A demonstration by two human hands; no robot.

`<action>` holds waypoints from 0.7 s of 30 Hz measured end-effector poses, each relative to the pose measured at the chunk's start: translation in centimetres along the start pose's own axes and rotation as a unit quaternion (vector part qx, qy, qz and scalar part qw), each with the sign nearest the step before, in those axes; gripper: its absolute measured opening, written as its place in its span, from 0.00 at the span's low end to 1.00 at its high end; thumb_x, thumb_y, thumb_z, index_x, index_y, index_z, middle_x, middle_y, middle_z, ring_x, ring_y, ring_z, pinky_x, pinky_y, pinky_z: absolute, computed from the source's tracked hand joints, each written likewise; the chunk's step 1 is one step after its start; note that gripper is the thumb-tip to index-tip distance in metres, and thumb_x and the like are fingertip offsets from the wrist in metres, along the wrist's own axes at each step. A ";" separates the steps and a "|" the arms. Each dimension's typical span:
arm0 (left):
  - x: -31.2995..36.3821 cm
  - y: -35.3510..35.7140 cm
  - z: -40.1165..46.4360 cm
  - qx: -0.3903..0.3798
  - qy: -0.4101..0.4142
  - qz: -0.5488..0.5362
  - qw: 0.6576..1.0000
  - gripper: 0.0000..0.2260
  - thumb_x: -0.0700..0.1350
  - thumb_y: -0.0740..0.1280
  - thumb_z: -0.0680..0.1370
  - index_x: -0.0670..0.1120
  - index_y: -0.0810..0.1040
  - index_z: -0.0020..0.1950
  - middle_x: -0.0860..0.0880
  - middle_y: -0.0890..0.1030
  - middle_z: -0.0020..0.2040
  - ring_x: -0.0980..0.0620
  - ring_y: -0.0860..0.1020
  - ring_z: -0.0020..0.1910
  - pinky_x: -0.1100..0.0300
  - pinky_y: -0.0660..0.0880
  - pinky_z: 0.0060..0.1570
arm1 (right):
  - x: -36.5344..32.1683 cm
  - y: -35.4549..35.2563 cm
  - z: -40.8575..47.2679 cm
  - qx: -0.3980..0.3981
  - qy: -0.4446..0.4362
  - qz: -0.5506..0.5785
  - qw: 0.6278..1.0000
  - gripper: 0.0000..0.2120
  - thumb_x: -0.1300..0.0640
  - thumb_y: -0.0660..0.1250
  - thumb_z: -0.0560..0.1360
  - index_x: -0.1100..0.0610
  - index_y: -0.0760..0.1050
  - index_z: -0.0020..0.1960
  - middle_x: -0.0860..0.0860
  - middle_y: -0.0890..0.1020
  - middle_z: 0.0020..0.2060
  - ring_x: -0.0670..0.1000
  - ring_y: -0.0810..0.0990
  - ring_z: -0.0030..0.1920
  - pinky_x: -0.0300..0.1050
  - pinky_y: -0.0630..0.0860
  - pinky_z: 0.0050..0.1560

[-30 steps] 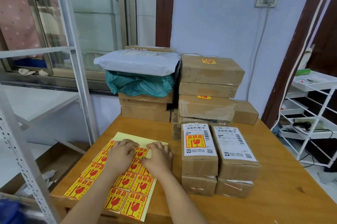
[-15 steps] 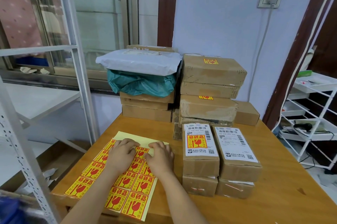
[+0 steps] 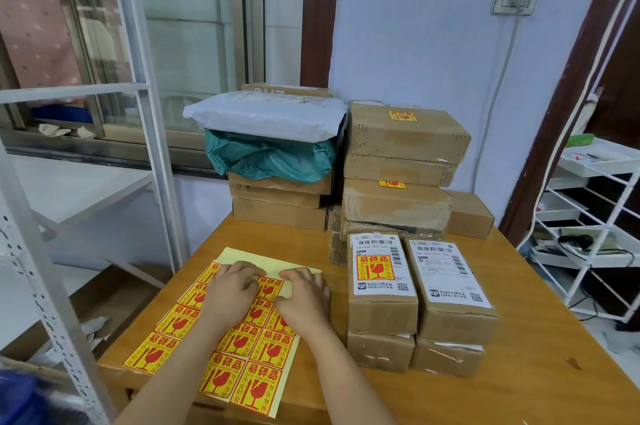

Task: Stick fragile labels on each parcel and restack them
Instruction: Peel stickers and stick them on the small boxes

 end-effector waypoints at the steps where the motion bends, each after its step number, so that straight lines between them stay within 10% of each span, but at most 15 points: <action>1: 0.0 0.0 0.0 -0.001 0.000 0.001 1.000 0.14 0.43 0.57 0.81 0.54 0.78 0.61 0.55 0.74 0.64 0.53 0.66 0.64 0.55 0.63 0.63 | 0.0 0.0 0.0 0.001 0.000 -0.001 1.000 0.20 0.52 0.63 0.76 0.47 0.68 0.68 0.44 0.70 0.65 0.51 0.62 0.67 0.49 0.58 0.67; 21: 0.3 -0.4 -0.4 -0.004 -0.003 -0.074 0.997 0.05 0.50 0.65 0.74 0.57 0.79 0.48 0.56 0.76 0.60 0.55 0.66 0.61 0.52 0.64 0.61 | 0.0 0.1 0.3 0.027 0.016 -0.022 0.999 0.19 0.43 0.60 0.79 0.49 0.71 0.66 0.46 0.70 0.64 0.51 0.64 0.66 0.49 0.59 0.66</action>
Point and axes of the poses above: each hand's wrist, its own z-axis towards the middle knuckle, its own y-axis out of the palm, x = y × z, the point moved 3 cm from there along z, towards the middle knuckle
